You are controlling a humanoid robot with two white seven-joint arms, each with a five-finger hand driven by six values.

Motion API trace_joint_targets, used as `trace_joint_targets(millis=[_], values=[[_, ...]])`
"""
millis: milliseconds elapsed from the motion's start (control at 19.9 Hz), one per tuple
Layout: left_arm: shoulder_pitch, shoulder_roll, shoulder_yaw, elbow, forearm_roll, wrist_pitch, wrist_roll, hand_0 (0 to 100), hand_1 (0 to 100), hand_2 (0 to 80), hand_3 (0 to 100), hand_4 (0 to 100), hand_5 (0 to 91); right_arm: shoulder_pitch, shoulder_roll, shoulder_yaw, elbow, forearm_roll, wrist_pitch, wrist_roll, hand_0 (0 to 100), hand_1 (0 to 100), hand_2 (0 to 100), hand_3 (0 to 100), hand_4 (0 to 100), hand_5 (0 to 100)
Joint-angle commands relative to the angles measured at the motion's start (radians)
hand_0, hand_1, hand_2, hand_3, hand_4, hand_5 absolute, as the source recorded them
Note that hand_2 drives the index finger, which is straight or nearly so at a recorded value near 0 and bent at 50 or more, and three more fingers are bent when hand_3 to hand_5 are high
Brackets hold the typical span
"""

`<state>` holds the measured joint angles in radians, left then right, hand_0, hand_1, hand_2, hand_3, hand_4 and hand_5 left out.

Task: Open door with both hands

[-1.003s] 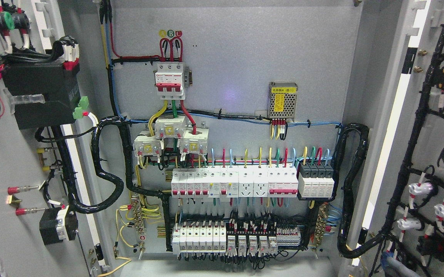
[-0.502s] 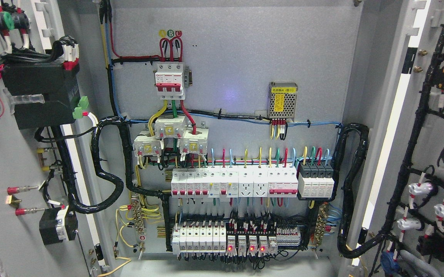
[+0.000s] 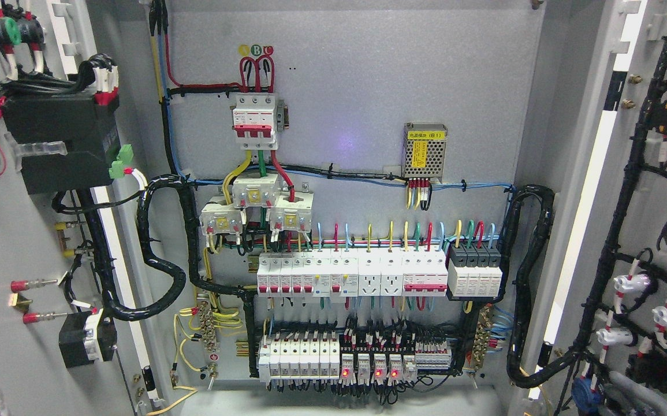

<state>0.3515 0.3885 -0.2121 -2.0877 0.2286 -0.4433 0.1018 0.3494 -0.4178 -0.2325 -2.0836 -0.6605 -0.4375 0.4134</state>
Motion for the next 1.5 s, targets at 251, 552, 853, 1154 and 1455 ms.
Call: trace_joint_targets(millis=[251, 552, 853, 1154, 1455], values=[[0.012, 0.075, 0.203, -0.017, 0.132, -0.012, -0.001, 0, 0, 0.0, 0, 0, 0.0, -0.001, -0.026, -0.016, 0.007, -0.076, 0.035, 0.001, 0, 0, 0, 0, 0, 0], [0.033, 0.081, 0.224, -0.015, 0.133, -0.035, -0.001, 0, 0, 0.0, 0, 0, 0.0, 0.002, -0.016, -0.057, 0.020, -0.079, 0.039, 0.001, 0, 0, 0, 0, 0, 0], [0.064, 0.092, 0.290, -0.009, 0.181, -0.035, -0.001, 0, 0, 0.0, 0, 0, 0.0, 0.020, 0.002, -0.087, 0.051, -0.117, 0.042, 0.001, 0, 0, 0, 0, 0, 0], [0.143, 0.212, 0.525, 0.132, 0.479, -0.031, -0.001, 0, 0, 0.0, 0, 0, 0.0, 0.089, -0.004, -0.199, 0.094, -0.260, 0.031, 0.080, 0, 0, 0, 0, 0, 0], [0.142, 0.220, 0.527, 0.149, 0.498, -0.031, -0.001, 0, 0, 0.0, 0, 0, 0.0, 0.109, -0.007, -0.220, 0.088, -0.261, 0.017, 0.087, 0, 0, 0, 0, 0, 0]])
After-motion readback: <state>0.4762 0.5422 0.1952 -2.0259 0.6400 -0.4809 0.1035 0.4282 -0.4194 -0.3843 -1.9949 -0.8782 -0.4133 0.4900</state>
